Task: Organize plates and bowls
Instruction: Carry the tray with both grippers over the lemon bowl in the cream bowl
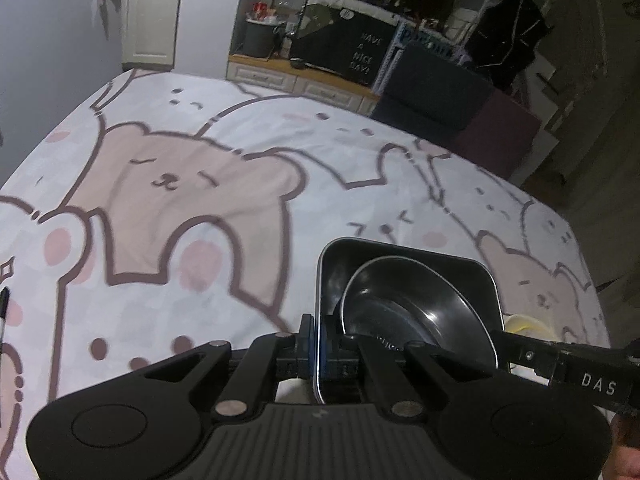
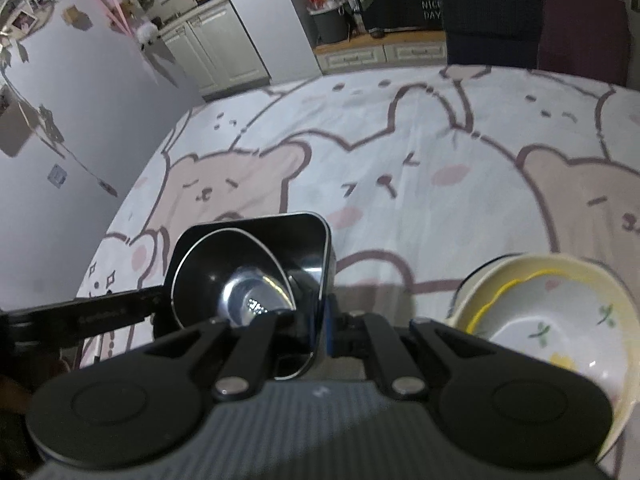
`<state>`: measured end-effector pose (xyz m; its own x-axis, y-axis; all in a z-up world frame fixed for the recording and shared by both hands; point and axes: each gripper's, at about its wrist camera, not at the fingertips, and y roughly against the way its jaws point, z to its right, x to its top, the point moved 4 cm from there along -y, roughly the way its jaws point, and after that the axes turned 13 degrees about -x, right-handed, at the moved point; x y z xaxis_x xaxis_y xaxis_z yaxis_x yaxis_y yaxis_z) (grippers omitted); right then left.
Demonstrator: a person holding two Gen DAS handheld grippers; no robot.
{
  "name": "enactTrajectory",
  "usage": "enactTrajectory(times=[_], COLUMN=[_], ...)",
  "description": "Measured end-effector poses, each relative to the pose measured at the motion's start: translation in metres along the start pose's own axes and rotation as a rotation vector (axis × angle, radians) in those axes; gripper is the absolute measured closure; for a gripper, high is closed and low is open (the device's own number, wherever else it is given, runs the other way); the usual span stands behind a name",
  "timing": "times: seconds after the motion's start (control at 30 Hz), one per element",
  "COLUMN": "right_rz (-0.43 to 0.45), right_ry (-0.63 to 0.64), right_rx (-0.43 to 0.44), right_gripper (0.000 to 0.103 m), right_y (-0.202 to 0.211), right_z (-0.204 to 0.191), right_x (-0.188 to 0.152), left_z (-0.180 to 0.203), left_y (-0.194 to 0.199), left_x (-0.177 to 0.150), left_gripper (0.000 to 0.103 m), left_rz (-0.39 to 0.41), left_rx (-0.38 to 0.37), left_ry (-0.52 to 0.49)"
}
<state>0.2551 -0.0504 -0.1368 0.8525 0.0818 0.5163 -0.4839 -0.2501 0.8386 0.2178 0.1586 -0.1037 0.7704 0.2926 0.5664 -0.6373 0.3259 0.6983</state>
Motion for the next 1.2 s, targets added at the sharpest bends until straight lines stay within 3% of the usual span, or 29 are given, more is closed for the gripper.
enactTrajectory(times=[0.53, 1.2], right_rz=[0.063, 0.015], right_ry=[-0.126, -0.148], right_rx=[-0.065, -0.133], right_gripper=[0.097, 0.097], right_y=[0.048, 0.061], right_z=[0.112, 0.176], right_x=[-0.007, -0.037], left_z=[0.107, 0.156], left_y=[-0.041, -0.08], left_x=[-0.01, -0.045], left_gripper=[0.1, 0.099], left_rz=[-0.05, -0.186], left_rx=[-0.112, -0.145], left_ry=[-0.114, -0.19])
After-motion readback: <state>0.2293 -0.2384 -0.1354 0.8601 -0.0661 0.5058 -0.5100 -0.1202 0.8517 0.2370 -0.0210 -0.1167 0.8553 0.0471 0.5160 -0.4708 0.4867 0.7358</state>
